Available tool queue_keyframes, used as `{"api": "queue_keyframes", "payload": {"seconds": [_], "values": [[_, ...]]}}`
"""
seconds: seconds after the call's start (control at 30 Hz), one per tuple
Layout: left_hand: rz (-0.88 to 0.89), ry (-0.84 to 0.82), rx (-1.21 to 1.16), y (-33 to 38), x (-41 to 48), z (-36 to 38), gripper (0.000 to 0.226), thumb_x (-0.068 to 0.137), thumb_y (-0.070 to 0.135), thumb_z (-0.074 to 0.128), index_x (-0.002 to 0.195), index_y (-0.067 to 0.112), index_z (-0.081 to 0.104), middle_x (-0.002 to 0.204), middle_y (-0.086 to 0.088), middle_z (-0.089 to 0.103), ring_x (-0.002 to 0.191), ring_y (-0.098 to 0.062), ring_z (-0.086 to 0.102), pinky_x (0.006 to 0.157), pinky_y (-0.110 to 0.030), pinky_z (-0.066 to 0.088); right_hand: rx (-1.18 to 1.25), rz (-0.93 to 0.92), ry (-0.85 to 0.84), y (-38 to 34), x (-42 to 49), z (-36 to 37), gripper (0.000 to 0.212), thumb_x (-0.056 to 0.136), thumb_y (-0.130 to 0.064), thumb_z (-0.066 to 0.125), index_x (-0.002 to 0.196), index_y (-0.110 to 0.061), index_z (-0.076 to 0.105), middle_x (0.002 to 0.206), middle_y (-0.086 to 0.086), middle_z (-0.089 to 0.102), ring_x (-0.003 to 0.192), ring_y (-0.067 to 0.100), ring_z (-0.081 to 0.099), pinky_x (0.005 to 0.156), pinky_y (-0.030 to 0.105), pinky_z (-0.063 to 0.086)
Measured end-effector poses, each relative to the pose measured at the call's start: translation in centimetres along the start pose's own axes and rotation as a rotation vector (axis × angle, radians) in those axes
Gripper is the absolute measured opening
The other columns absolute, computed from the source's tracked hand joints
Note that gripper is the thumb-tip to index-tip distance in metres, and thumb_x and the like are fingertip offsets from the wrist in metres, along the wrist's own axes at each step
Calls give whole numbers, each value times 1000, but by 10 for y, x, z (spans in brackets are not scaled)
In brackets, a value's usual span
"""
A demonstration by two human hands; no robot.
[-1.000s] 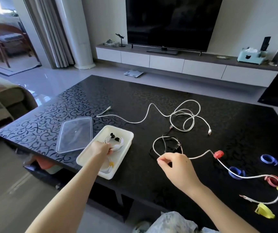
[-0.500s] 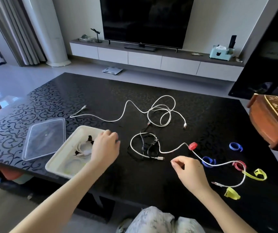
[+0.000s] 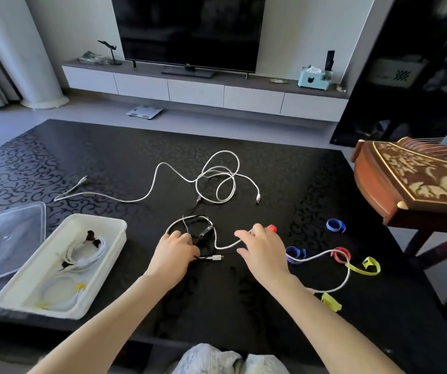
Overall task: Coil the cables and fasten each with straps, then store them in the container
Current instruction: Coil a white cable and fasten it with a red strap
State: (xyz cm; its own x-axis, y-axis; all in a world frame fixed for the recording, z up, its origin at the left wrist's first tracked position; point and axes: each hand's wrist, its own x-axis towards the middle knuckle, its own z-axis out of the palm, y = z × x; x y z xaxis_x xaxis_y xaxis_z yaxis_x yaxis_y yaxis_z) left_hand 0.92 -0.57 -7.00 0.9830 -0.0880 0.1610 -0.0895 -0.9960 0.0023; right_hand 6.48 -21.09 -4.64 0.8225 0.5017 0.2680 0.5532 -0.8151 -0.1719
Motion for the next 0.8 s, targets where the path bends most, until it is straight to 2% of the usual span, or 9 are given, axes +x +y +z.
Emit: {"api": "queue_keyframes", "payload": {"seconds": [0.07, 0.17, 0.27, 0.37, 0.43, 0.5, 0.57, 0.67, 0.8], "values": [[36, 92, -170, -6, -1, -4, 27, 58, 10, 82, 73, 30, 74, 64, 6, 61, 57, -21, 59, 49, -24, 48, -14, -27, 12, -3, 13, 1, 30, 48, -21, 93, 58, -19, 64, 57, -1, 45, 46, 21, 49, 43, 28, 32], [-60, 243, -485, -9, 5, -21, 16, 80, 5, 67, 89, 16, 75, 75, 1, 67, 68, -16, 61, 64, -19, 45, 152, 131, 61, 5, 29, -7, 12, 82, -24, 71, 74, -15, 68, 73, 4, 54, 65, 25, 56, 55, 29, 33], [-182, 266, -595, -11, 16, -38, 15, 84, 6, 67, 95, 14, 73, 86, 4, 69, 73, -10, 60, 68, -11, 41, 399, 317, 116, 20, 39, -31, 26, 93, -25, 55, 79, -7, 68, 76, 6, 64, 68, 25, 59, 61, 30, 33], [-350, 232, -673, -12, 26, -41, 11, 86, 9, 65, 94, 14, 70, 81, 1, 69, 71, -16, 63, 68, -23, 46, 547, 372, 219, 30, 50, -56, 32, 94, -23, 54, 73, -2, 66, 64, 8, 63, 66, 28, 60, 64, 34, 43], [-473, 245, -867, -11, 34, -47, 10, 88, 8, 61, 86, 18, 63, 74, -2, 68, 68, -21, 65, 66, -29, 51, 617, 390, 263, 32, 58, -72, 33, 93, -22, 54, 72, -2, 68, 61, 7, 63, 64, 28, 63, 68, 40, 51], [-519, 276, -965, -12, 43, -54, 14, 88, 10, 59, 82, 21, 58, 73, -3, 69, 70, -22, 66, 68, -29, 49, 653, 389, 316, 33, 69, -91, 31, 93, -22, 55, 73, -3, 70, 60, 6, 63, 62, 27, 63, 70, 42, 53], [-442, 226, -809, -16, 51, -60, 8, 87, 11, 62, 88, 18, 64, 78, -2, 70, 77, -21, 65, 70, -24, 45, 688, 383, 372, 33, 81, -109, 29, 93, -21, 55, 75, -5, 71, 60, 5, 63, 60, 24, 63, 69, 41, 54], [-246, 172, -453, -19, 59, -62, 24, 86, 9, 60, 105, 19, 71, 99, 1, 71, 97, -20, 63, 81, -22, 39, 745, 356, 405, 31, 97, -132, 26, 93, -20, 56, 79, -4, 71, 59, 4, 62, 53, 16, 59, 65, 36, 55], [-133, 42, 5, -20, 65, -61, 55, 88, 22, 58, 140, 29, 42, 110, 6, 65, 113, -19, 55, 107, -34, 19, 777, 300, 418, 23, 115, -151, 25, 95, -17, 55, 86, 0, 69, 62, 5, 62, 54, 16, 60, 60, 32, 57]]}}
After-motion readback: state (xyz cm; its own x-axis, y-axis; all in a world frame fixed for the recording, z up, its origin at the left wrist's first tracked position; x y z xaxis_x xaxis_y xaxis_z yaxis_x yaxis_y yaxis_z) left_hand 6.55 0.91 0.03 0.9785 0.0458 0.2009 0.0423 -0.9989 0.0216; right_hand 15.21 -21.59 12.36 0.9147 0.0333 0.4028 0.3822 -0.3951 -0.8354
